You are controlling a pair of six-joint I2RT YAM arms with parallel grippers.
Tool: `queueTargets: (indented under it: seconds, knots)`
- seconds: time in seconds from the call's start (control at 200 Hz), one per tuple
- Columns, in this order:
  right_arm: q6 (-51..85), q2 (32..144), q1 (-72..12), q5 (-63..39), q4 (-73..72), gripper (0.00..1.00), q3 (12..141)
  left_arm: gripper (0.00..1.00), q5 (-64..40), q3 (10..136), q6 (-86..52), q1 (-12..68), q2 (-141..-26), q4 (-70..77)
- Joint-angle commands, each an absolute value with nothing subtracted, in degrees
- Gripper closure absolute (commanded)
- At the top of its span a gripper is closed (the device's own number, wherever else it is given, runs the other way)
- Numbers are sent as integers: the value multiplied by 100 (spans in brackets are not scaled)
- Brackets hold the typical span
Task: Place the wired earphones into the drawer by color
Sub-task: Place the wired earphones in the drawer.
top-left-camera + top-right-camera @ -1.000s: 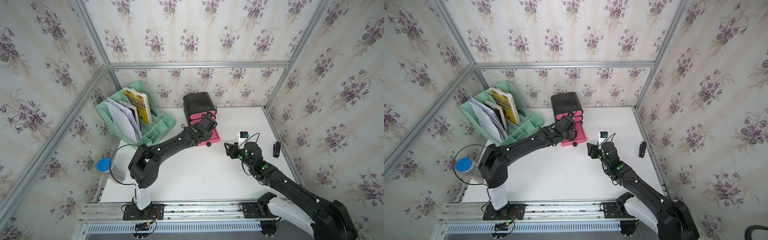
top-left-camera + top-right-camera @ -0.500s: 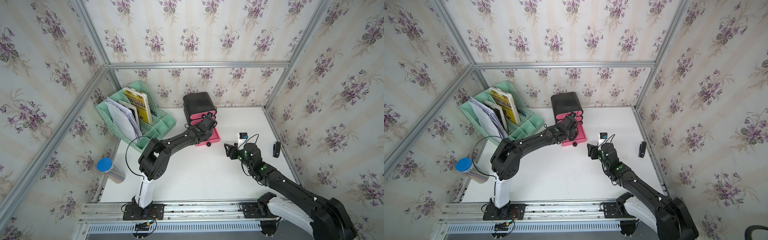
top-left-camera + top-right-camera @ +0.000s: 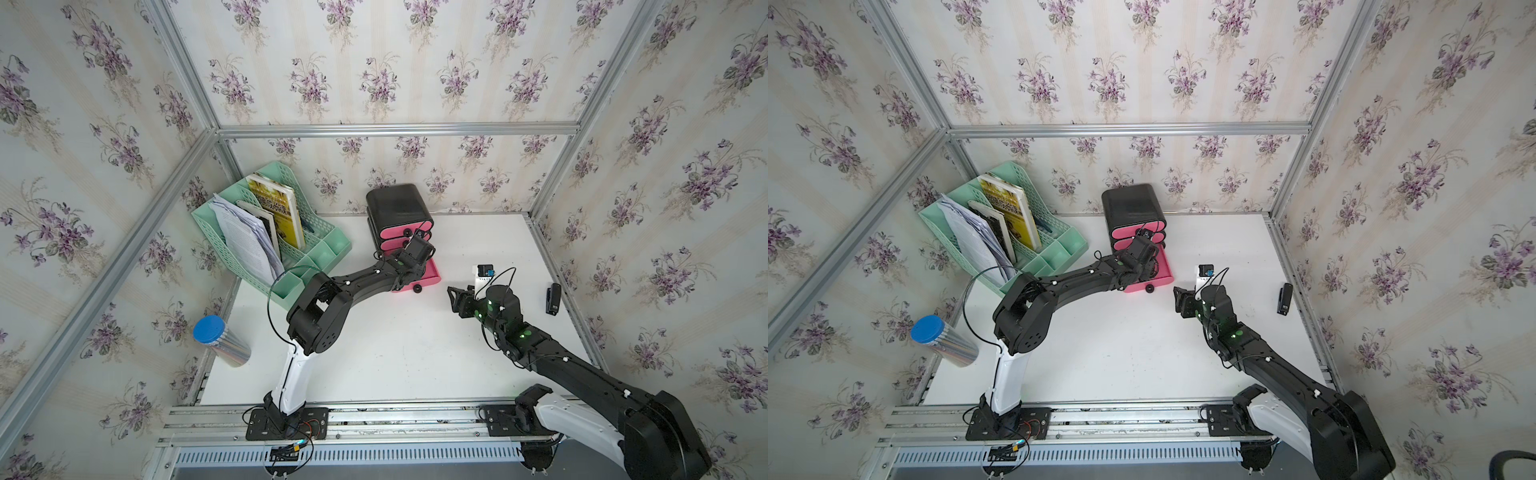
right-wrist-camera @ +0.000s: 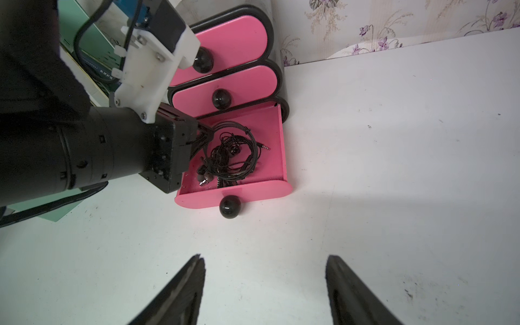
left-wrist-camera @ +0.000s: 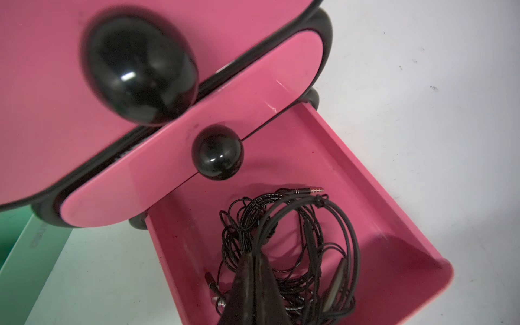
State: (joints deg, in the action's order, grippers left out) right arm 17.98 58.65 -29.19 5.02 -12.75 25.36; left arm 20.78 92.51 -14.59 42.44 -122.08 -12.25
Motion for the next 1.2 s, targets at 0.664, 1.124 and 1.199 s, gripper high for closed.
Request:
queueTargets:
  seconds: [0.664, 1.124, 1.199]
  knots:
    - [2151, 7157, -2918, -587, -879, 29, 3457, 28, 1783, 7925, -1719, 4243, -10339, -1204]
    - [2567, 8889, -2925, -965, -1544, 34, 3979, 1, 1822, 5224, -1773, 4046, -7463, -1491]
    - [2640, 9105, -2939, -967, -1719, 35, 4003, 1, 1803, 4967, -1806, 4034, -7121, -1577]
